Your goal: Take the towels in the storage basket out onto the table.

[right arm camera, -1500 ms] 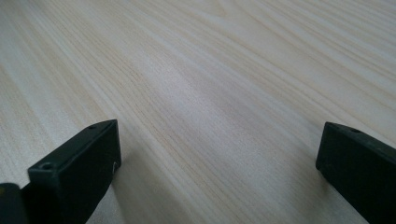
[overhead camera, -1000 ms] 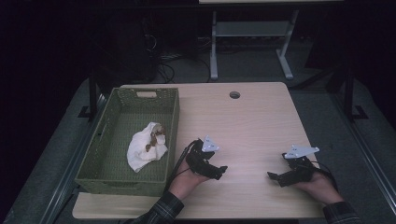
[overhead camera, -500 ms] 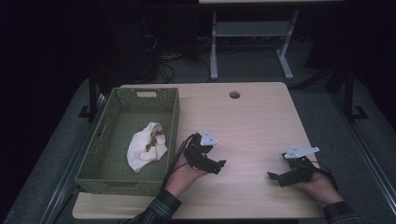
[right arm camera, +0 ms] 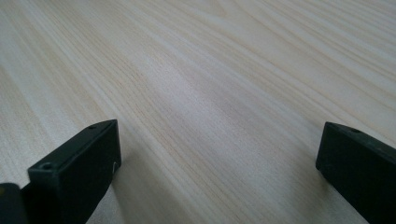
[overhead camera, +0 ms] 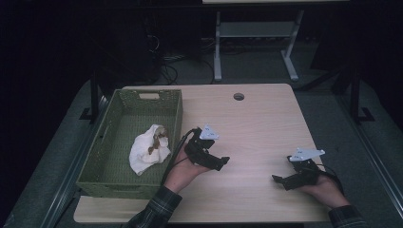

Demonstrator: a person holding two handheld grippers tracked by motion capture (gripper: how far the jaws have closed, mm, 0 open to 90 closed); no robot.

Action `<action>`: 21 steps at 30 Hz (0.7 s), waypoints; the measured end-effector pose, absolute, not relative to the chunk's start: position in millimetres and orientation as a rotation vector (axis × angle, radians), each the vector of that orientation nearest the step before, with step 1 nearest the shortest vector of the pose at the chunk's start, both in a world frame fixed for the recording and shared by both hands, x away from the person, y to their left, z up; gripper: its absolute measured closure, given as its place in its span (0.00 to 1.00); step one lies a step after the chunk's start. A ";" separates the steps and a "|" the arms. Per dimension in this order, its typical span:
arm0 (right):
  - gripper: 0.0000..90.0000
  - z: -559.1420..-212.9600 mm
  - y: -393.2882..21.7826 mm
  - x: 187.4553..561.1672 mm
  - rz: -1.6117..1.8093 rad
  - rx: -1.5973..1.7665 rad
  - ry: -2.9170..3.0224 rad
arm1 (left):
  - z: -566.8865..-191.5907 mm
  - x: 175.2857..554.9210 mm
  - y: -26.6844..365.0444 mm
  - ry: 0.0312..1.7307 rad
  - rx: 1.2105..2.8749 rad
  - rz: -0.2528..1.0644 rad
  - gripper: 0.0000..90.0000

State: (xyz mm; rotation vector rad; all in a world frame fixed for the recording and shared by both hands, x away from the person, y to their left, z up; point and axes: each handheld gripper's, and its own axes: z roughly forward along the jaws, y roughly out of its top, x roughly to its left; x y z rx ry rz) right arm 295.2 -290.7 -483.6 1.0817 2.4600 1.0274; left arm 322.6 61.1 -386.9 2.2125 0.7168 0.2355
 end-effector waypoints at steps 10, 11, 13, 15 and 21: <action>0.00 -483.6 -290.6 294.9 1.028 1.085 2.459 | -375.4 330.5 66.8 0.703 2.234 0.214 0.15; 0.00 -483.6 -290.6 294.9 1.029 1.085 2.458 | -373.5 331.9 69.1 0.703 2.244 0.213 0.15; 0.00 -483.7 -290.7 294.8 1.030 1.084 2.458 | -371.4 333.0 71.4 0.702 2.248 0.209 0.15; 0.00 -483.7 -290.8 294.7 1.030 1.085 2.458 | -369.2 334.3 73.6 0.707 2.247 0.207 0.15; 0.00 -483.7 -290.8 294.7 1.030 1.084 2.458 | -363.0 337.9 80.9 0.714 2.253 0.206 0.15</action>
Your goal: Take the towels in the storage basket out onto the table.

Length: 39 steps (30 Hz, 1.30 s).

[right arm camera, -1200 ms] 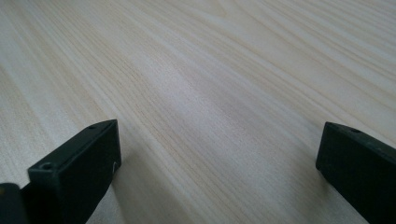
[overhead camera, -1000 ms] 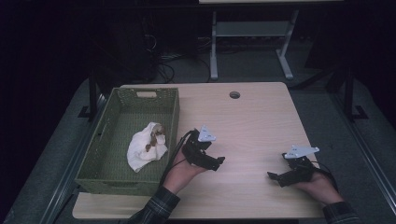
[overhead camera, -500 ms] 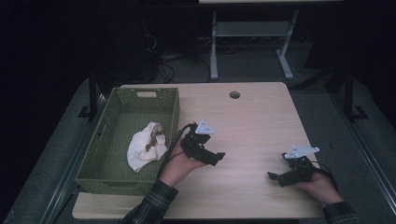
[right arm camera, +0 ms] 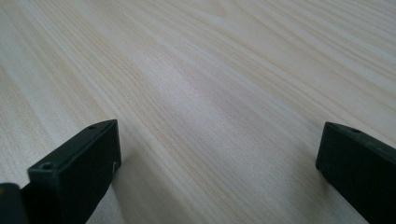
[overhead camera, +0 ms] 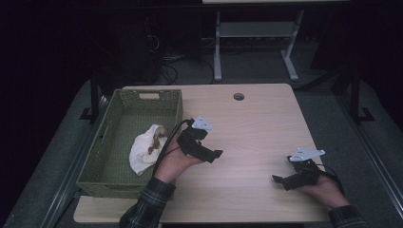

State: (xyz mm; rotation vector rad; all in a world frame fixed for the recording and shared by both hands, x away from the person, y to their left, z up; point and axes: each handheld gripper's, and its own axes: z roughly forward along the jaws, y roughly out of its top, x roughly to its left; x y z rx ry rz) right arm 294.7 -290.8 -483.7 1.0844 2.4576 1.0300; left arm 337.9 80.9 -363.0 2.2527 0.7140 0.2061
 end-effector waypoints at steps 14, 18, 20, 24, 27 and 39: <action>0.00 -483.8 -291.6 294.7 1.030 1.074 2.458 | -350.9 344.7 112.8 0.773 2.216 0.255 0.15; 0.00 -483.9 -291.6 294.7 1.030 1.074 2.458 | -349.0 346.2 120.4 0.790 2.215 0.266 0.15; 0.00 -483.8 -291.6 294.7 1.030 1.074 2.459 | -346.6 347.9 128.3 0.808 2.210 0.286 0.15; 0.00 -483.9 -291.6 294.7 1.030 1.074 2.458 | -342.8 350.0 139.1 0.827 2.211 0.312 0.15; 0.00 -483.8 -291.6 294.7 1.030 1.075 2.459 | -340.8 351.1 144.8 0.833 2.216 0.325 0.15; 0.00 -483.8 -291.6 294.7 1.030 1.074 2.459 | -332.4 355.9 176.8 0.912 2.178 0.394 0.16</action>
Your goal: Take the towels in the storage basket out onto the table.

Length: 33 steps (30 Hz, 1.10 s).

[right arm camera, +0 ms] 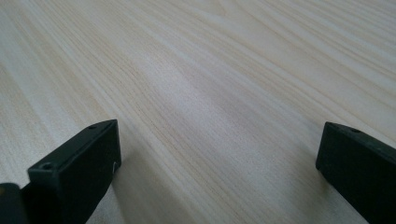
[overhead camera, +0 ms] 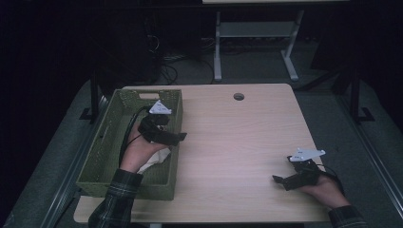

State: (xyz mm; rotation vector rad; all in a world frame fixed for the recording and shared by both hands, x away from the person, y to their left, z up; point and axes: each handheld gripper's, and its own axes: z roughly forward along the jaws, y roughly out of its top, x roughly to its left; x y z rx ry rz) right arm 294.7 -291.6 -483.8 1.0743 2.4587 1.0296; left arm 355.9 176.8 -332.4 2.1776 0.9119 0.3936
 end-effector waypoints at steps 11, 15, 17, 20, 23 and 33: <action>0.00 -483.8 -291.6 294.6 1.030 1.075 2.459 | -336.3 361.6 214.3 1.018 2.131 0.441 0.16; 0.00 -483.8 -291.6 294.6 1.030 1.074 2.459 | -338.9 362.1 226.4 1.050 2.127 0.454 0.16; 0.00 -483.9 -291.8 294.9 1.030 1.069 2.457 | -341.9 362.8 233.3 1.068 2.117 0.457 0.16; 0.00 -483.8 -291.6 294.6 1.029 1.075 2.459 | -346.3 364.3 239.9 1.088 2.119 0.464 0.16; 0.00 -483.8 -291.6 294.6 1.030 1.074 2.459 | -350.1 365.9 244.7 1.094 2.122 0.463 0.16; 0.00 -483.8 -291.6 294.6 1.029 1.075 2.459 | -375.2 374.5 262.1 1.186 2.170 0.479 0.16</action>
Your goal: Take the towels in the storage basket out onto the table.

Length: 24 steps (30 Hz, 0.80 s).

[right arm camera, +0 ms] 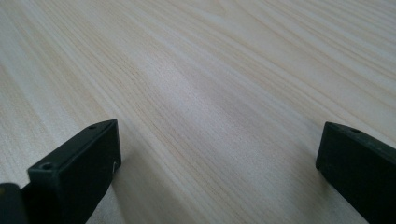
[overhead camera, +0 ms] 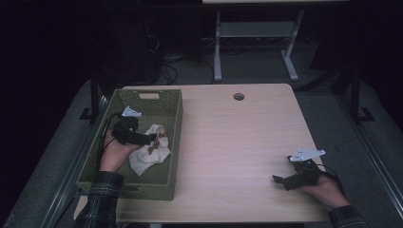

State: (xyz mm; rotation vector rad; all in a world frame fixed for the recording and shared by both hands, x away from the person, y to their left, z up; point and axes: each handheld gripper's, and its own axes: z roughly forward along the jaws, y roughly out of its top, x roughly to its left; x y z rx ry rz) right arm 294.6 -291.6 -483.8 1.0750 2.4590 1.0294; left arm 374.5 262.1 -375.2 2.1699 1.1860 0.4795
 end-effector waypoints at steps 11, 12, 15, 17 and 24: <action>0.00 -483.9 -291.7 294.6 1.028 1.073 2.459 | -406.5 384.3 265.4 1.280 2.222 0.407 0.16; 0.00 -483.9 -291.7 294.6 1.028 1.073 2.459 | -410.0 385.5 264.8 1.290 2.233 0.392 0.16; 0.00 -483.9 -291.6 294.6 1.029 1.074 2.459 | -415.5 387.0 262.0 1.284 2.271 0.381 0.16; 0.00 -483.9 -291.7 294.6 1.028 1.073 2.459 | -416.8 387.1 261.0 1.282 2.285 0.383 0.16; 0.00 -483.9 -291.6 294.6 1.029 1.074 2.459 | -428.2 391.0 258.1 1.304 2.352 0.336 0.16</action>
